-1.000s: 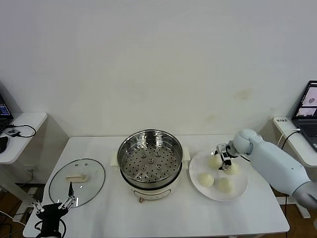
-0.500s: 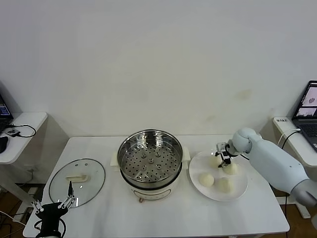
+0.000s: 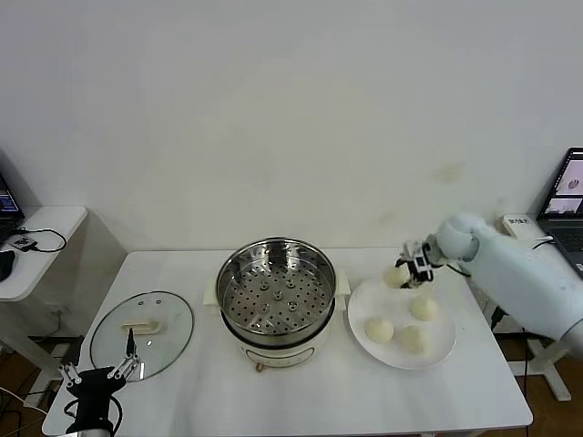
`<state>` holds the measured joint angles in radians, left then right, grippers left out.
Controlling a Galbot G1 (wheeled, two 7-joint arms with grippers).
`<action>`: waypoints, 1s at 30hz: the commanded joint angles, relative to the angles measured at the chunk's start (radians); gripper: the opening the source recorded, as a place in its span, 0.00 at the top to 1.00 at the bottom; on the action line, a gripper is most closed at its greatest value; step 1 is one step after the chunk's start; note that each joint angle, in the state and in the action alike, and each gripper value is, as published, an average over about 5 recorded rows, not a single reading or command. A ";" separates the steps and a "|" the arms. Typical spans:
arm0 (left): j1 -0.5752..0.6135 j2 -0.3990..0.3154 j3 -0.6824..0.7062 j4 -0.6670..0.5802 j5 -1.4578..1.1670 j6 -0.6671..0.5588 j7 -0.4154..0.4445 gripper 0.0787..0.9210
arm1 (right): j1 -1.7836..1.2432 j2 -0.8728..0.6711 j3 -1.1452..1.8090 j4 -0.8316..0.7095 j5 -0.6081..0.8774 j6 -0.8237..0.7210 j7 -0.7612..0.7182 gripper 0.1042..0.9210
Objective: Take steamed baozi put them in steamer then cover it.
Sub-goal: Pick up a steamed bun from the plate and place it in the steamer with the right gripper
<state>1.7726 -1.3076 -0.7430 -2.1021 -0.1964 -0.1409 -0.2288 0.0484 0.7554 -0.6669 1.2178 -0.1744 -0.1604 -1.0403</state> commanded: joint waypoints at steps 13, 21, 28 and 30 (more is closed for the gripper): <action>-0.027 0.022 0.002 0.022 -0.021 -0.004 0.005 0.12 | 0.550 0.255 -0.418 0.140 0.432 0.048 0.063 0.41; -0.022 0.018 -0.014 0.011 -0.024 -0.007 0.007 0.12 | 0.508 0.422 -0.519 0.075 0.355 0.191 0.085 0.41; -0.017 0.002 -0.018 -0.004 -0.019 -0.005 0.009 0.12 | 0.438 0.459 -0.579 0.047 0.157 0.321 0.121 0.41; -0.016 -0.002 -0.017 -0.007 -0.017 -0.005 0.009 0.12 | 0.421 0.465 -0.580 0.033 0.094 0.352 0.133 0.41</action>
<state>1.7554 -1.3038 -0.7606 -2.1036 -0.2158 -0.1467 -0.2202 0.5005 1.1001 -1.1405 1.2903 0.1192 0.0148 -0.9482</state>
